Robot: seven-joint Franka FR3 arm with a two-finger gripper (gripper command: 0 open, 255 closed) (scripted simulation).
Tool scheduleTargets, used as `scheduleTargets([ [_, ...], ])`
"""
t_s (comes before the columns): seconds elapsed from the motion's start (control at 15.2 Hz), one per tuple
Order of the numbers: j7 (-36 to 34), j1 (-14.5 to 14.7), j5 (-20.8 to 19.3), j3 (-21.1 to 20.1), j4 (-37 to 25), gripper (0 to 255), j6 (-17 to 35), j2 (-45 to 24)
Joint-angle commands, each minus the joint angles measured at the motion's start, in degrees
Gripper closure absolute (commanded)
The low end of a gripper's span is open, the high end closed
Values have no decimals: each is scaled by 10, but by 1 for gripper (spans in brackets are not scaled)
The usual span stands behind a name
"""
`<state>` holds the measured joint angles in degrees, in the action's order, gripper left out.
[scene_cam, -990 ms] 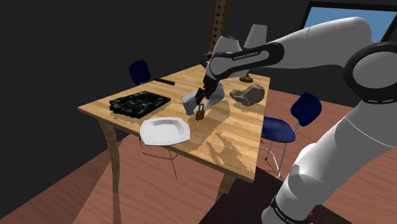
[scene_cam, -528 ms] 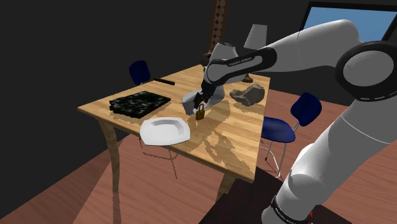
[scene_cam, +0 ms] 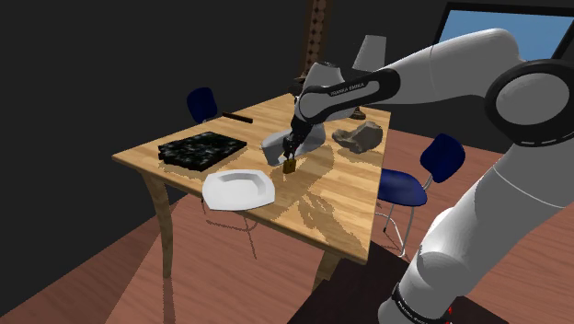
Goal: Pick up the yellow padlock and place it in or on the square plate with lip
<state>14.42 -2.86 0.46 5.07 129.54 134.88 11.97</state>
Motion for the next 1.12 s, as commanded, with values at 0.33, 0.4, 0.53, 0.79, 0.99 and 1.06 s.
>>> scheduleTargets([
  [0.33,0,0,0,0,-1,255,-1,-1],
  [0.4,0,0,0,0,1,255,0,-1],
  [0.53,-1,0,-1,0,-10,255,-16,4],
  [0.79,-2,0,-2,-1,-33,255,-47,12],
  [0.99,-3,0,-2,-1,-52,255,-71,17],
  [1.06,-3,0,-3,-2,-58,255,-78,19],
])
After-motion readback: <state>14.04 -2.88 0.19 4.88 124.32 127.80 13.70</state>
